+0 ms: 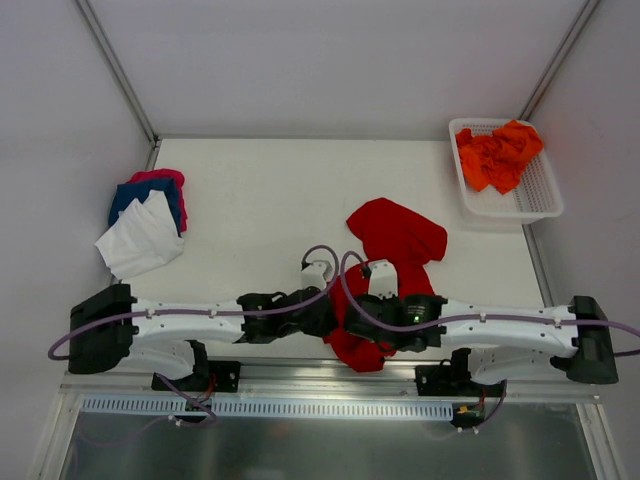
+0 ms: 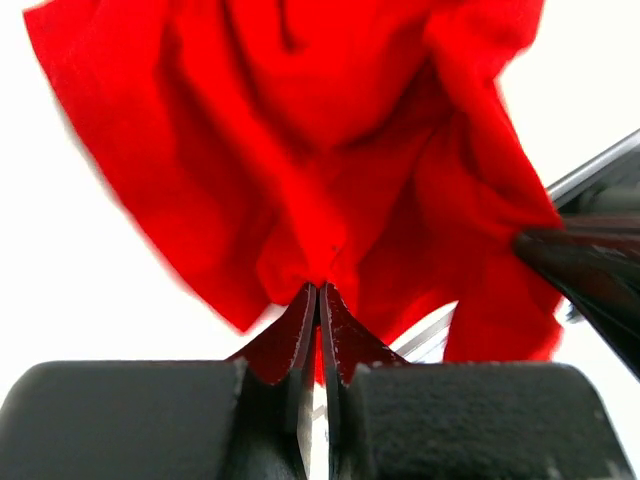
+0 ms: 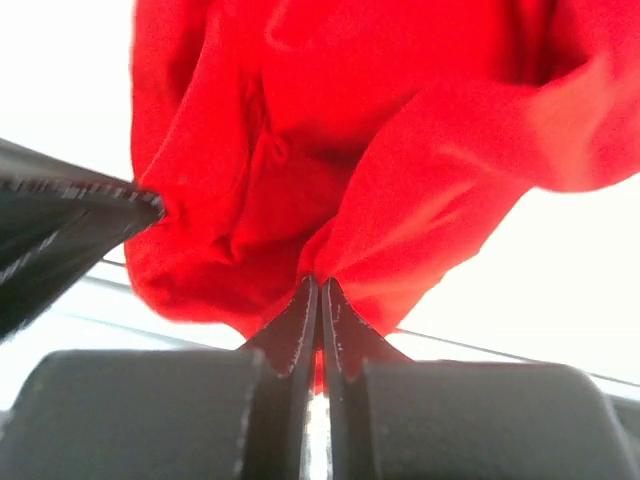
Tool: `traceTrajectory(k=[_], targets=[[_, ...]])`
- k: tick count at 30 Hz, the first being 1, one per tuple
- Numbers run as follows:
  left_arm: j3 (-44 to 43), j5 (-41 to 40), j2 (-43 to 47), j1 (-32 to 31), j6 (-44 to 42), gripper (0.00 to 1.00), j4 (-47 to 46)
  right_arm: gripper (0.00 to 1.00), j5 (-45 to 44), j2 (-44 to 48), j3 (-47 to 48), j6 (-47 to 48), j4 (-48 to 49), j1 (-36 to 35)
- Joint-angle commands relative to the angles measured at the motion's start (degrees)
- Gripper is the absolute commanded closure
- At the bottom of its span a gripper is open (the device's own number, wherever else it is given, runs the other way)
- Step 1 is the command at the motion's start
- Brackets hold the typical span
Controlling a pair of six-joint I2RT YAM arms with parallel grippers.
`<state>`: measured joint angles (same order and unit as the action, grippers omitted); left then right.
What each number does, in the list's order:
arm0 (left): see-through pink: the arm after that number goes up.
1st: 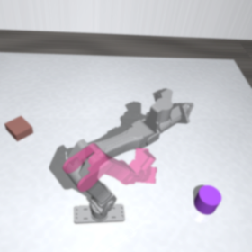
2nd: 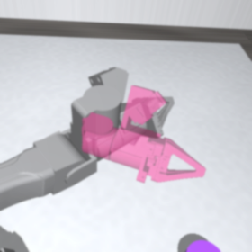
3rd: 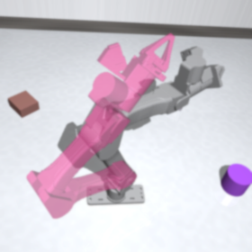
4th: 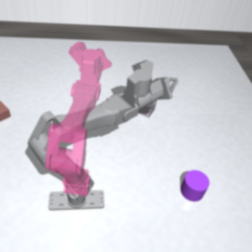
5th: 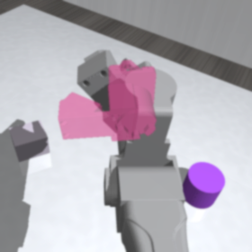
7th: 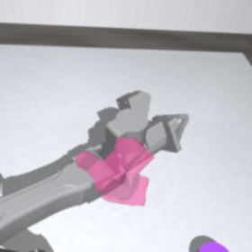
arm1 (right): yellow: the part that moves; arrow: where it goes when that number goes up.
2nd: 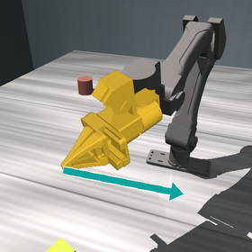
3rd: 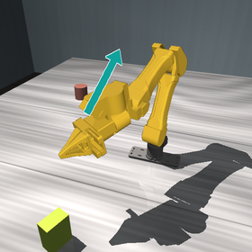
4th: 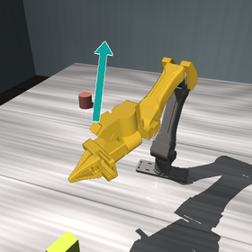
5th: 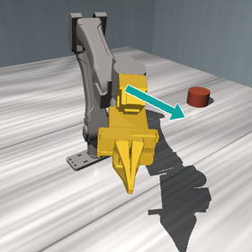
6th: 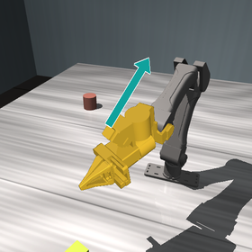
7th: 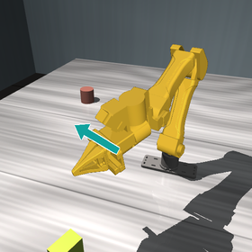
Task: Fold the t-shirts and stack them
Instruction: Flatten the tshirt out
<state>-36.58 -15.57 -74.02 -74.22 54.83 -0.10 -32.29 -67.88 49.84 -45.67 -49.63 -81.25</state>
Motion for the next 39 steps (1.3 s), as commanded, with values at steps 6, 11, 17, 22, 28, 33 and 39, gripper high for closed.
traceTrajectory(k=[6, 11, 17, 22, 28, 33, 39], targets=[[-2.44, -4.72, 15.91, 5.83, -7.10, 1.00, 9.49, 0.99, -5.77, 6.71, 7.46, 7.61, -6.27, -0.05], [-7.00, -9.64, 22.76, 6.80, -10.79, 1.00, 20.01, 0.99, -4.80, 4.69, 10.71, 10.07, -7.41, -0.13], [-12.02, -15.53, 31.11, 7.15, -10.97, 1.00, 28.92, 1.00, -3.92, 8.98, 13.87, 13.32, -7.86, -0.22], [-14.39, -17.12, 37.62, 7.15, -11.15, 1.00, 31.65, 1.00, -2.60, 17.15, 14.76, 17.54, -7.34, -0.40], [-18.00, -20.98, 40.70, 7.15, -13.16, 1.00, 33.41, 0.99, 4.16, 27.52, 14.14, 25.62, -0.66, -0.40], [-23.96, -27.83, 42.64, 7.15, -17.21, 1.00, 34.20, 1.00, 7.85, 31.05, 17.56, 29.67, 0.84, -0.49], [-28.80, -25.92, 42.21, 7.16, -18.88, 1.00, 34.20, 0.99, 19.10, 31.49, 18.98, 33.10, 5.93, -0.49]])
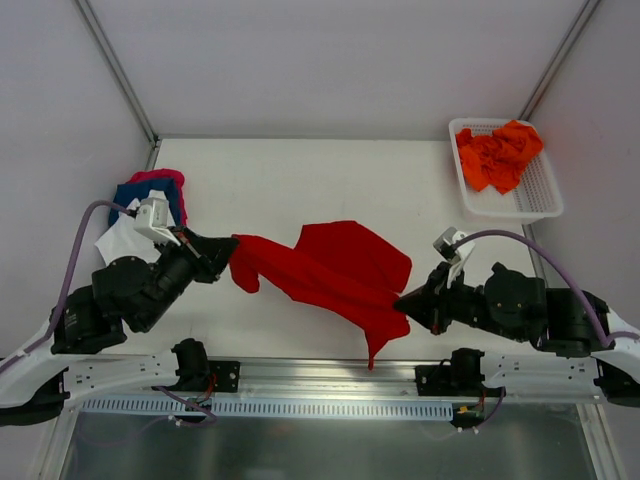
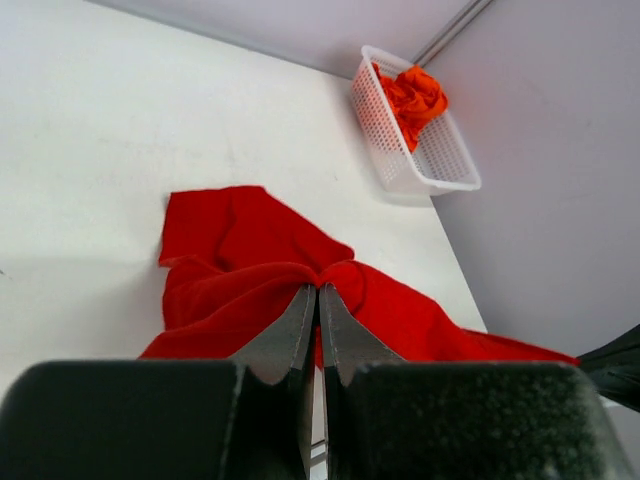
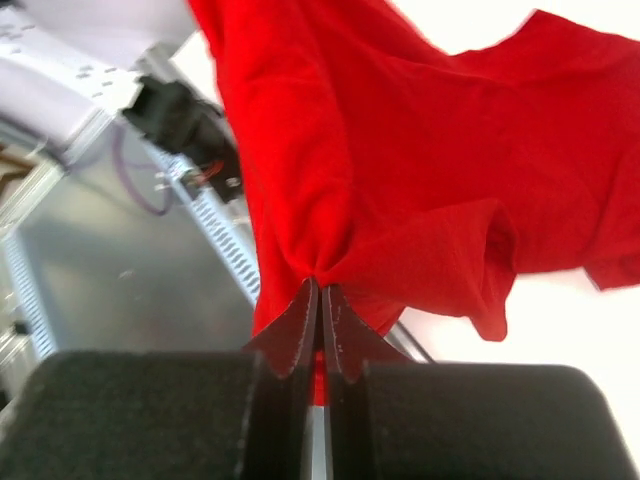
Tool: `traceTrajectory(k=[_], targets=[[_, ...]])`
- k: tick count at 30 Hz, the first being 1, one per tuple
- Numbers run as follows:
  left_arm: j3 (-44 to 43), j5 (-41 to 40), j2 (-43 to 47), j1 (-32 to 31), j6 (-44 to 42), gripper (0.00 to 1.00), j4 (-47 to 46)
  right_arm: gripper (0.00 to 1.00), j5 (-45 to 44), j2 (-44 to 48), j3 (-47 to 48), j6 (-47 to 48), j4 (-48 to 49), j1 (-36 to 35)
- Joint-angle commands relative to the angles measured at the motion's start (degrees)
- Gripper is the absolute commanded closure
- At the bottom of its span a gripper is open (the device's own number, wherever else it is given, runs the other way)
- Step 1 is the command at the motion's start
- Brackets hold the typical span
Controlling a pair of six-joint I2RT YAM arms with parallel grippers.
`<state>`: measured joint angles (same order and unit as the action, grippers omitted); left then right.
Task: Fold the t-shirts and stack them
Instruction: Flatten the tshirt out
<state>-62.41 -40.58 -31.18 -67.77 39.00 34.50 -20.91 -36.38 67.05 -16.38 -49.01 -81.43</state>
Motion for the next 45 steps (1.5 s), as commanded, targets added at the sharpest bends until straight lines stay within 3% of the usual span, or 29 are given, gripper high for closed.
traceTrajectory(k=[1, 9, 22, 33, 37, 42, 44, 45], targets=[[-3.24, -0.39, -0.99, 0.71, -3.06, 1.00, -0.40, 1.00, 9.11, -0.27, 1.60, 3.90, 5.85, -0.22], [-8.51, 0.32, -3.45, 0.71, -6.13, 1.00, -0.57, 1.00, 24.06, -2.47, 0.45, 5.31, 12.88, -0.22], [-23.36, 12.18, -5.73, 0.71, -13.33, 1.00, -6.63, 1.00, 41.36, -1.15, 2.47, 7.15, 25.89, -0.31], [-40.32, 24.75, -13.99, 0.71, -16.77, 1.00, -10.24, 1.00, 47.53, 2.01, 7.74, 10.14, 32.57, -0.22], [-45.33, 27.04, -16.28, 0.71, -18.17, 1.00, -10.42, 0.99, 43.17, 4.91, 10.12, 11.46, 32.32, -0.22], [-47.80, 22.22, -18.04, 0.71, -20.98, 1.00, -10.59, 0.99, 32.27, 11.22, 9.07, 14.35, 26.96, -0.22], [-46.93, 17.41, -18.65, 0.71, -23.08, 1.00, -10.59, 1.00, 24.98, 13.08, 7.58, 15.06, 23.63, -0.31], [-45.88, 15.90, -19.00, 0.71, -23.79, 1.00, -10.59, 1.00, 16.42, 14.13, 7.40, 15.24, 19.52, -0.31]])
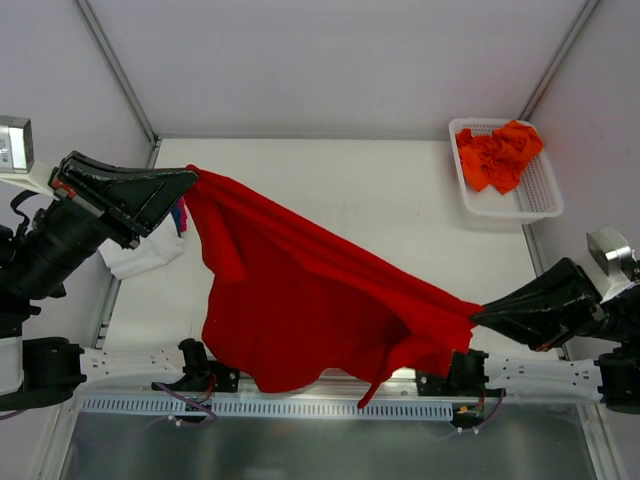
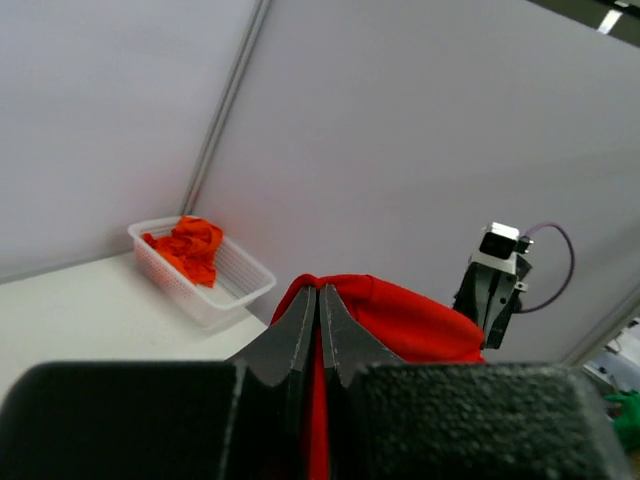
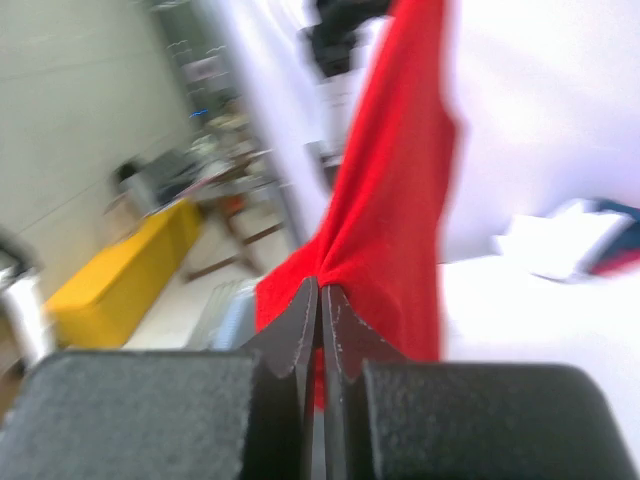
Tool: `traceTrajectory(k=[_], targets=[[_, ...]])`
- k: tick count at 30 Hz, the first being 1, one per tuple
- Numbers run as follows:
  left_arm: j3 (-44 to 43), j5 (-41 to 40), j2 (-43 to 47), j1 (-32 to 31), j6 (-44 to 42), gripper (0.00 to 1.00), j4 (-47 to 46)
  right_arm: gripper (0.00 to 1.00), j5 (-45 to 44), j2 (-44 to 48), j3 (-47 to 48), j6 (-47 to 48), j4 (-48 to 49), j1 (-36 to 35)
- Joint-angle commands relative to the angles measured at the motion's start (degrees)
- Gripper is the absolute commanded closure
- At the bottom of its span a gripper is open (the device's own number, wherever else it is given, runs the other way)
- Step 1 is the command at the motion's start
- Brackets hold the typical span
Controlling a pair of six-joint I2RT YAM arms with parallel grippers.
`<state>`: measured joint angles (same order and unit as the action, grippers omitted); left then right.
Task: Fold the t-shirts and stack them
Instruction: Flatten the tshirt out
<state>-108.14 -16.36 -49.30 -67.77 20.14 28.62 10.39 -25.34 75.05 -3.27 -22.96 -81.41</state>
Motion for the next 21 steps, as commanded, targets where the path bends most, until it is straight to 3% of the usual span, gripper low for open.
traceTrajectory(k=[1, 3, 10, 16, 21], targets=[[0.38, -9.82, -1.15, 0.71, -5.46, 1.00, -4.80, 1.00, -19.05, 3.45, -0.69, 2.30, -6.57, -0.33], [1.52, -13.60, -1.33, 0.71, -6.86, 1.00, -4.72, 1.00, -31.41, 3.81, -1.65, 2.56, -12.61, -0.33], [10.99, -26.17, -1.94, 0.71, -12.05, 1.00, -7.87, 1.00, -55.79, -0.05, -5.96, -0.24, -24.22, -0.25], [21.62, -31.36, -1.85, 2.55, -12.41, 1.00, -12.18, 1.00, -67.42, -5.85, -9.65, -3.41, -25.29, -0.16], [31.03, -28.21, -1.59, 10.80, -7.76, 1.00, -13.06, 0.99, -71.73, -6.83, -11.59, -5.95, -25.29, 0.02]])
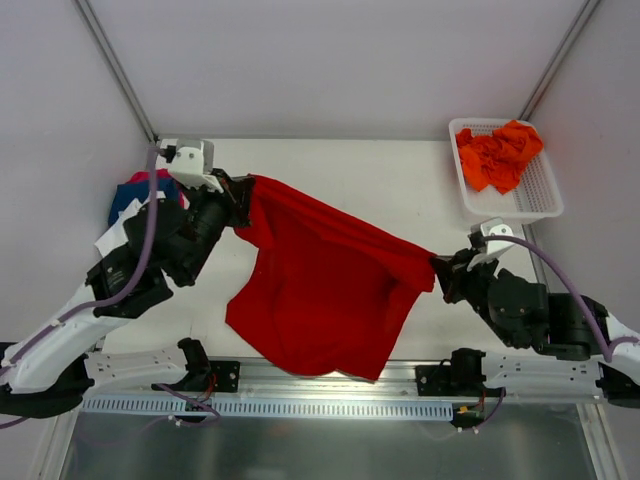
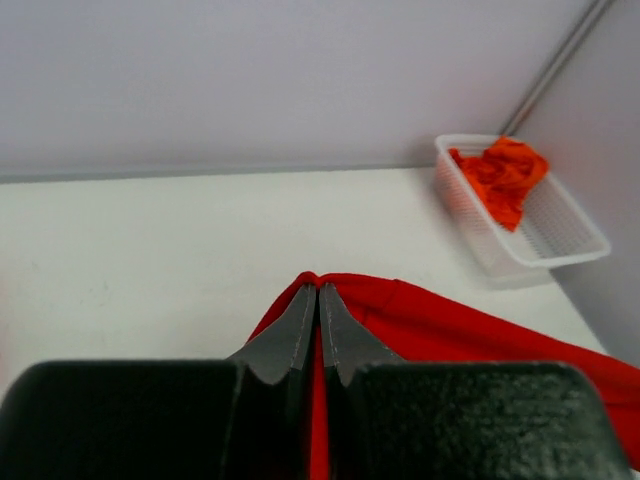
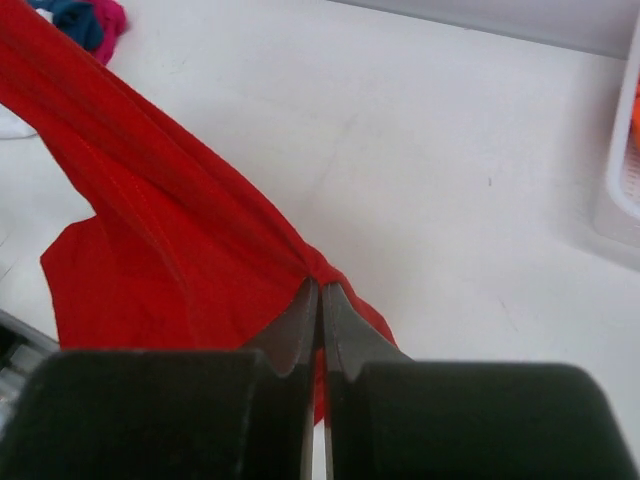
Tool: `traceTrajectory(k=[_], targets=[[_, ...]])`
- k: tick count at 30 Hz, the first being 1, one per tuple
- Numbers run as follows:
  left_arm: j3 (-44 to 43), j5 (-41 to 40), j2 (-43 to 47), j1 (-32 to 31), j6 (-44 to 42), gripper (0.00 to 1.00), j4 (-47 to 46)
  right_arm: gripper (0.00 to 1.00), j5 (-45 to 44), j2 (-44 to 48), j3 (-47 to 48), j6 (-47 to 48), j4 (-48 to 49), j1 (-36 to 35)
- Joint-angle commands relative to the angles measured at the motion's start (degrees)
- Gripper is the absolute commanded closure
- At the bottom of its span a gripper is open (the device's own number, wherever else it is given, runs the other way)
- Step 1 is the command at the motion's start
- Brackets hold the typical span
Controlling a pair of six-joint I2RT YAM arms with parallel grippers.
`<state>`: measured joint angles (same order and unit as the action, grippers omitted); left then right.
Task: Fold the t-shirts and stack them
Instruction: Flatten the tshirt out
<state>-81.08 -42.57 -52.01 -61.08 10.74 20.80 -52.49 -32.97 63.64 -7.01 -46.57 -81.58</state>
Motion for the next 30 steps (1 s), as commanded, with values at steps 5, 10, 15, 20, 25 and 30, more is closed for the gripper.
traceTrajectory(k=[5, 10, 15, 20, 25, 30], targets=[[10.76, 5.54, -0.02, 12.20, 7.35, 1.00, -6.38, 0.98, -9.30, 0.72, -3.42, -5.47, -1.60, 1.16], [14.28, 6.97, -3.26, 16.16, 8.77, 1.00, -8.23, 1.00, -0.44, -5.42, -5.45, -8.63, -1.16, 8.79], [15.33, 8.28, -6.43, 18.62, 10.52, 1.00, -9.37, 1.00, 15.00, -7.19, -10.02, -5.48, 5.77, 23.26], [15.43, 11.45, -11.79, 22.49, 12.20, 1.00, -12.18, 1.00, 26.28, -9.91, -13.01, -2.14, 11.32, 37.26], [13.15, 16.19, -20.31, 25.74, 12.46, 1.00, -17.45, 1.00, 31.04, -17.11, -13.45, 0.59, 15.27, 46.41], [5.08, 17.42, -33.56, 27.94, 11.58, 1.00, -19.39, 1.00, 37.00, -25.29, -11.00, 2.43, 19.75, 54.50]])
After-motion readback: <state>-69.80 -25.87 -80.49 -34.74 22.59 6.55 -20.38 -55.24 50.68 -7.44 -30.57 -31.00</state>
